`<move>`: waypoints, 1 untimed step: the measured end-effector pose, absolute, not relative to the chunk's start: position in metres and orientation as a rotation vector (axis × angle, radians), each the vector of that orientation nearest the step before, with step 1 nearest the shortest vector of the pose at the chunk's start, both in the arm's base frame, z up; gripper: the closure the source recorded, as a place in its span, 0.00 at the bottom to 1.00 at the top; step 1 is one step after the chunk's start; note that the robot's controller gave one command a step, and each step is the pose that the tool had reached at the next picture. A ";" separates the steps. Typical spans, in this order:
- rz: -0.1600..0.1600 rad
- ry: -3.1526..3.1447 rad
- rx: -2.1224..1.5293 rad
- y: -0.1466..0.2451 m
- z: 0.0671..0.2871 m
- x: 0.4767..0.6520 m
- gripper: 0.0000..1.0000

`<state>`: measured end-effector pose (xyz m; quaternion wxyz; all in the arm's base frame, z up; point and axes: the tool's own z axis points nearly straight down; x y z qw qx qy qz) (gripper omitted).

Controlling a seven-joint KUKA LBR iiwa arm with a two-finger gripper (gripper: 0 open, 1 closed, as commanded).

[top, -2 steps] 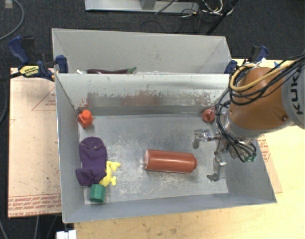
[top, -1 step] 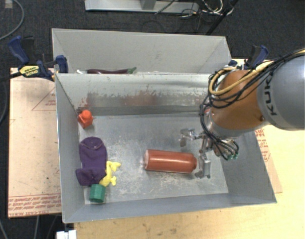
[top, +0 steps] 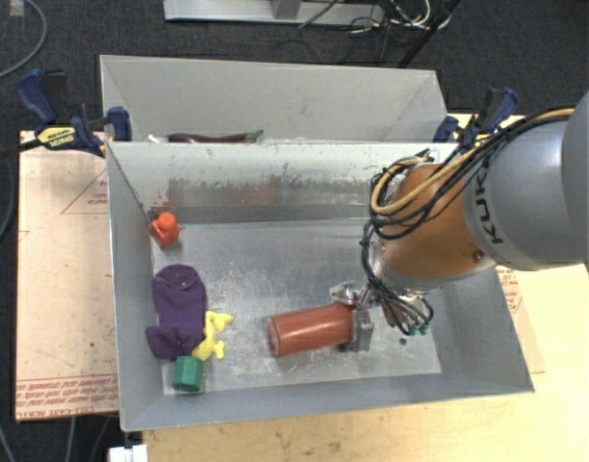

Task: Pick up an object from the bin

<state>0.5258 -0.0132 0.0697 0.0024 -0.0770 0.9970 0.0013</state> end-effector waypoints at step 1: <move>0.003 3.127 -0.242 -0.013 0.070 0.526 1.00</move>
Offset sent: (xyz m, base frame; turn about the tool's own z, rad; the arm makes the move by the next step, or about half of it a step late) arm 0.0000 0.0000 0.0000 0.0000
